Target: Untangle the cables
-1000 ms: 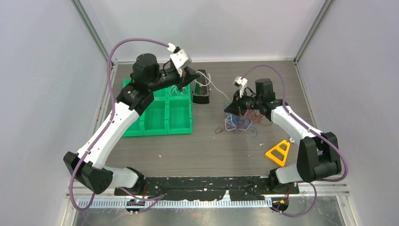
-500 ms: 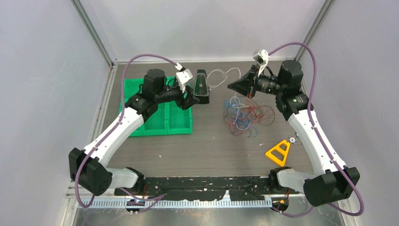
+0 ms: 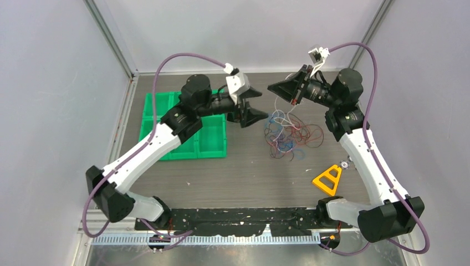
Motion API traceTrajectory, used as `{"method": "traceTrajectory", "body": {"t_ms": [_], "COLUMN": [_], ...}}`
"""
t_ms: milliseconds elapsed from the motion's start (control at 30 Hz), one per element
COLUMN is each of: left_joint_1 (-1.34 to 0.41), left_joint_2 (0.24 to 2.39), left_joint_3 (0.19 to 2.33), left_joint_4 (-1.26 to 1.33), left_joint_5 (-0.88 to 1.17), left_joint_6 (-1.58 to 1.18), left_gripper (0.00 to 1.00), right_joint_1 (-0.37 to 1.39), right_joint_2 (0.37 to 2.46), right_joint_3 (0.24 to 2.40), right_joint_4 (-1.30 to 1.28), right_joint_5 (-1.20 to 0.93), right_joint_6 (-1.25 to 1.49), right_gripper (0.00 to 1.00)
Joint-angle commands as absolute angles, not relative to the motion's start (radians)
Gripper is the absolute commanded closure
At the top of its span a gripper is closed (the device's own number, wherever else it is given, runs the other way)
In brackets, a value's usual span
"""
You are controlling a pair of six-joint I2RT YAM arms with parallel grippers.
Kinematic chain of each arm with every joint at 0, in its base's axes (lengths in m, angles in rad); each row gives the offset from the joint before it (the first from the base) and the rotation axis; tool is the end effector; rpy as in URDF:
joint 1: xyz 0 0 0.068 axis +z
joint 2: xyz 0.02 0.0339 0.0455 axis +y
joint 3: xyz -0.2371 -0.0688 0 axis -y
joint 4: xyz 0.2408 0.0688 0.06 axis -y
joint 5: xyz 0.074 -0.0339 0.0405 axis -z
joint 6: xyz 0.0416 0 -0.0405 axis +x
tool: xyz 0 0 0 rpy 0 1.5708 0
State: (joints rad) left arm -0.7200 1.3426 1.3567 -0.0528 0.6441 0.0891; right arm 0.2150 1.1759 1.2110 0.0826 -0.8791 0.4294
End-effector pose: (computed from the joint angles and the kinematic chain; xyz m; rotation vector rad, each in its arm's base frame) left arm 0.2192 -0.2255 0.4037 1.1123 1.2807 -0.9944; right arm 0.2542 0.0883 0.4126 -0.5958 1.4940 1.1407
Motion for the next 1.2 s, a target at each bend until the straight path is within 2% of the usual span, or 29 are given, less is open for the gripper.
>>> {"method": "traceTrajectory", "body": {"t_ms": [0, 133, 200, 300, 433, 500, 567, 600, 767, 833, 900, 933, 967, 1067, 1167], "left_joint_1": [-0.747, -0.775, -0.781, -0.782, -0.782, -0.782, -0.782, -0.782, -0.782, -0.781, -0.772, -0.767, -0.760, -0.744, -0.746], "left_joint_2": [1.465, 1.527, 1.549, 1.585, 1.588, 1.589, 1.594, 1.600, 1.617, 1.608, 1.591, 1.586, 1.584, 1.593, 1.599], "left_joint_3": [1.476, 1.495, 1.493, 1.518, 1.526, 1.527, 1.525, 1.525, 1.526, 1.528, 1.532, 1.535, 1.541, 1.576, 1.599], "left_joint_4": [0.102, 0.131, 0.148, 0.139, 0.157, 0.177, 0.198, 0.203, 0.209, 0.196, 0.184, 0.184, 0.187, 0.191, 0.183], "left_joint_5": [0.585, 0.561, 0.553, 0.557, 0.565, 0.565, 0.568, 0.567, 0.566, 0.568, 0.557, 0.536, 0.515, 0.479, 0.461], "left_joint_6": [-0.144, -0.182, -0.191, -0.234, -0.281, -0.311, -0.344, -0.354, -0.392, -0.406, -0.424, -0.442, -0.472, -0.577, -0.637], "left_gripper": [0.28, 0.32, 0.38, 0.64, 0.84, 0.83, 0.74, 0.74, 1.00, 1.00, 1.00, 1.00, 1.00, 1.00, 1.00], "right_joint_1": [0.230, 0.232, 0.231, 0.232, 0.231, 0.230, 0.231, 0.230, 0.223, 0.202, 0.163, 0.147, 0.122, 0.080, 0.088], "right_joint_2": [1.156, 1.146, 1.141, 1.132, 1.131, 1.133, 1.135, 1.136, 1.145, 1.149, 1.157, 1.163, 1.164, 1.127, 1.076], "right_joint_3": [1.253, 1.246, 1.235, 1.221, 1.209, 1.201, 1.193, 1.192, 1.203, 1.206, 1.212, 1.215, 1.214, 1.114, 0.953], "right_joint_4": [0.200, 0.228, 0.240, 0.252, 0.260, 0.271, 0.287, 0.297, 0.306, 0.284, 0.211, 0.171, 0.060, -0.065, 0.055], "right_joint_5": [-0.840, -0.831, -0.829, -0.828, -0.834, -0.837, -0.838, -0.840, -0.842, -0.848, -0.874, -0.910, -0.923, -0.936, -0.908], "right_joint_6": [0.521, 0.546, 0.551, 0.550, 0.542, 0.553, 0.566, 0.571, 0.581, 0.572, 0.522, 0.482, 0.374, 0.181, 0.147], "right_gripper": [0.94, 0.95, 0.95, 0.95, 0.95, 0.95, 0.95, 0.95, 0.95, 0.93, 0.66, 0.41, 0.27, 0.17, 0.07]}}
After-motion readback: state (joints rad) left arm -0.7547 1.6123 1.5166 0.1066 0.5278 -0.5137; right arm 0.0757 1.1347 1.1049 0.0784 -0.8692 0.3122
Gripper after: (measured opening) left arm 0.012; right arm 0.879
